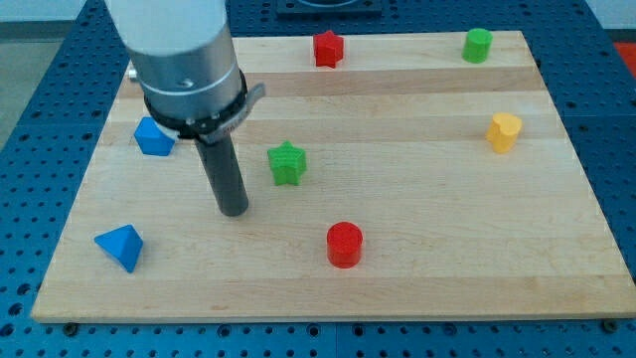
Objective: Drag the green star towards bottom right
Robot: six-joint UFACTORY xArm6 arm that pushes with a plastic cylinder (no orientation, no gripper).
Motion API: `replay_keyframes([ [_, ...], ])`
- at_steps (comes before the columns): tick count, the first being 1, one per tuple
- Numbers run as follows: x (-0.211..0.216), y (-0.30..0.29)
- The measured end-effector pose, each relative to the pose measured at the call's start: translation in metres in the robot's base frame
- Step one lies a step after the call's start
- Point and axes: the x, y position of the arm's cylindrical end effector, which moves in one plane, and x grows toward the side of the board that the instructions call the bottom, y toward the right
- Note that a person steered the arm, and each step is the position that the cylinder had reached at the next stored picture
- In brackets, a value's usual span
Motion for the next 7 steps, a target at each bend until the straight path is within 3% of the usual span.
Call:
replay_keyframes([
  [2, -0.047, 0.003],
  [7, -0.046, 0.122],
])
